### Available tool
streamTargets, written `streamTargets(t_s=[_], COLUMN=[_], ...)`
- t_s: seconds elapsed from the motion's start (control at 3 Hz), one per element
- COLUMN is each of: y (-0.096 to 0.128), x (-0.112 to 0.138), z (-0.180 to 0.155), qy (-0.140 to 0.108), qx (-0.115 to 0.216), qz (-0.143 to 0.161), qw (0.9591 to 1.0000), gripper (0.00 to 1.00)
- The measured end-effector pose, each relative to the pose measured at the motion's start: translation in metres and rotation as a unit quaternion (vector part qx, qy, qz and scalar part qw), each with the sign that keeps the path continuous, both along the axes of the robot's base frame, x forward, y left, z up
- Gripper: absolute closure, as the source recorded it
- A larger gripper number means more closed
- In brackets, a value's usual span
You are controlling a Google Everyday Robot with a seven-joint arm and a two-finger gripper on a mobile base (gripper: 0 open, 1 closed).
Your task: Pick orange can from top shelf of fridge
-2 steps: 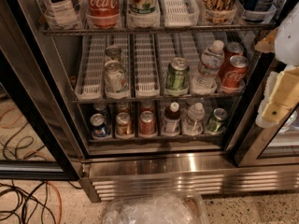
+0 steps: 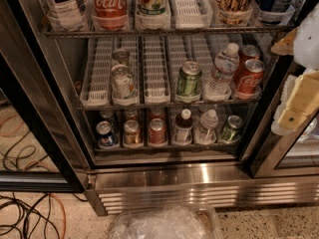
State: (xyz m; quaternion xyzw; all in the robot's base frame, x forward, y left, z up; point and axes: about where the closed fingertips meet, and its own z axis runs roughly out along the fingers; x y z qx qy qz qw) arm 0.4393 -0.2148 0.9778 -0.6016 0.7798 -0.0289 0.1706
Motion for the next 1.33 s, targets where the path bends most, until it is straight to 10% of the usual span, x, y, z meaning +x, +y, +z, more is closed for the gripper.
streamTargets(t_s=[0.67, 1.33], y=[0.018, 0.048], x=[0.007, 0.012], z=[-0.005, -0.005], qy=[-0.027, -0.091], qx=[0.137, 0.307], qz=[-0.020, -0.066], qw=[0.9900, 0.9451], gripper=[0.00, 0.00])
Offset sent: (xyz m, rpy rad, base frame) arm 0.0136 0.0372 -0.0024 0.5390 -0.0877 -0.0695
